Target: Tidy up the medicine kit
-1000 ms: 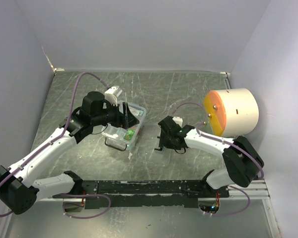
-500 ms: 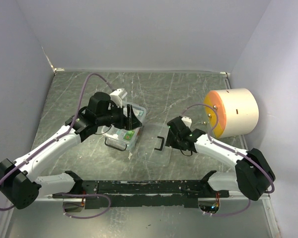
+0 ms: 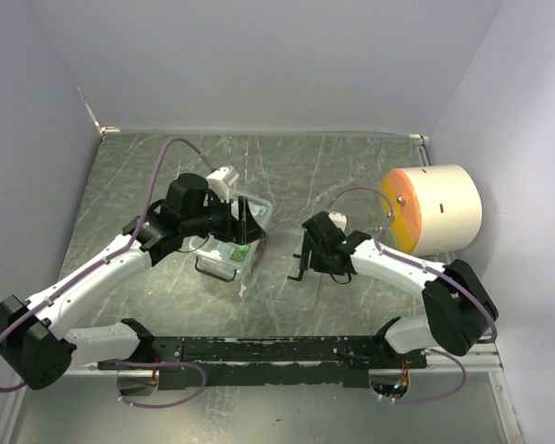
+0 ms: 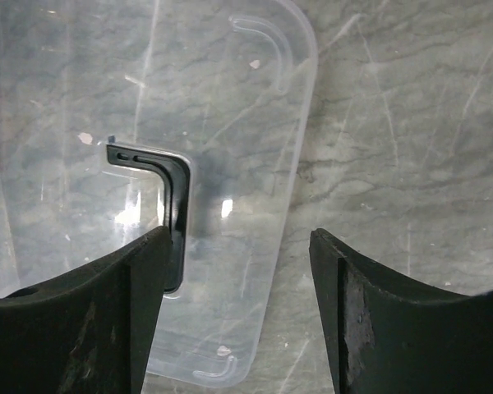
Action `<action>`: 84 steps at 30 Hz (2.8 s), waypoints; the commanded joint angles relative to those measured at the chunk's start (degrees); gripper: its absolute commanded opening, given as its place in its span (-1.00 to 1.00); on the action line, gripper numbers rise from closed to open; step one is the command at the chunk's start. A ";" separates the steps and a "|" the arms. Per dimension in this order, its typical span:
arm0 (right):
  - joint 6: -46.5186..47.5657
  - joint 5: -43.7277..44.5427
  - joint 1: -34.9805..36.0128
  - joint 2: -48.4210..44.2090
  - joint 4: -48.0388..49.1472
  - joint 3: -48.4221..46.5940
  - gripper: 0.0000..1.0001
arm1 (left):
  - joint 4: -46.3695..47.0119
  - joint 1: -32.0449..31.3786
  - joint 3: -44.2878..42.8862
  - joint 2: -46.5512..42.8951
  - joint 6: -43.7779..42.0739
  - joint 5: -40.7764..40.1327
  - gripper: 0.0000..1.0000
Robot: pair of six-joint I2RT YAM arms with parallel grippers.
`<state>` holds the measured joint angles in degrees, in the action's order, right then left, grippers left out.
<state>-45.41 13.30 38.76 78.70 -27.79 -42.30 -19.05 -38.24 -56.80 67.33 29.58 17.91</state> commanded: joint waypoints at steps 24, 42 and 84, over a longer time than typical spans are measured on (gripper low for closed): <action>-3.01 2.76 -0.58 3.02 3.84 2.03 -0.18 | 1.51 -0.82 -0.31 -1.36 -0.90 -0.53 0.70; 3.22 -1.09 -7.50 -10.39 6.98 8.49 -0.07 | 4.08 -6.31 -2.56 3.28 1.37 -2.02 0.69; -8.05 -9.47 -8.79 -20.80 11.87 19.53 0.12 | -5.81 -25.15 -15.20 40.95 17.32 -44.43 0.68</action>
<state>-53.30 4.25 30.26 58.46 -16.88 -23.22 -23.62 -63.11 -70.48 106.63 45.08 -25.17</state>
